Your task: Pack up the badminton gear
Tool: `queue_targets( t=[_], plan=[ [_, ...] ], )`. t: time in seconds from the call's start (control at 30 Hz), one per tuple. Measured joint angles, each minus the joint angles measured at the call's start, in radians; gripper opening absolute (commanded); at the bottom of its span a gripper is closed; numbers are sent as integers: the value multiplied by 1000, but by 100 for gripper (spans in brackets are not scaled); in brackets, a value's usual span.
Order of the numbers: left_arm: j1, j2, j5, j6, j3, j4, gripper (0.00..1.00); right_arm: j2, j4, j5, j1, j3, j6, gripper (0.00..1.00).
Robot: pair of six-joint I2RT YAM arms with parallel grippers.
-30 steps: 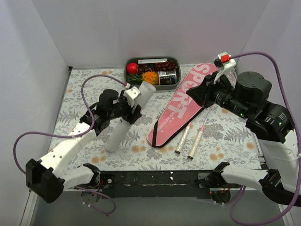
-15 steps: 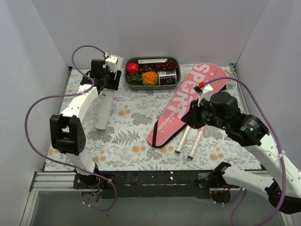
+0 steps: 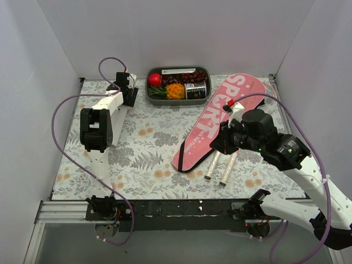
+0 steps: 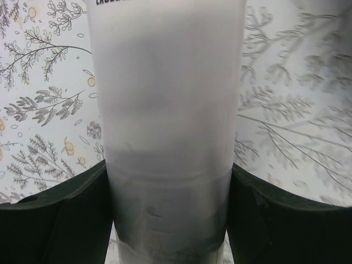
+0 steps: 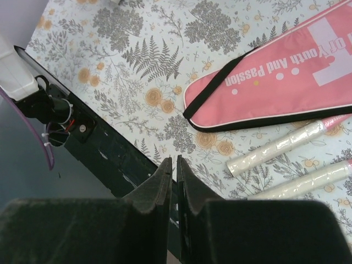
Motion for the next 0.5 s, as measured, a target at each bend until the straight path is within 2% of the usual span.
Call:
queue_targets(
  t=[0.13,0.17,0.23,0.27,0.33,0.5],
  plan=[
    [19,124,-39,-10,90,5,30,25,-11,0,0,-18,-3,16],
    [21,140,-46,-18,111,7,40,34,-11,0,0,-21,-3,18],
    [21,157,-51,-30,151,7,47,52,-9,-1,0,-36,-4,24],
    [20,167,-51,-37,174,-2,70,59,-6,-1,0,-47,-5,26],
    [20,193,-41,-48,214,-24,98,74,-3,-2,0,-65,-8,33],
    [20,218,-18,-76,254,-34,98,117,18,-13,0,-77,-14,39]
  ],
)
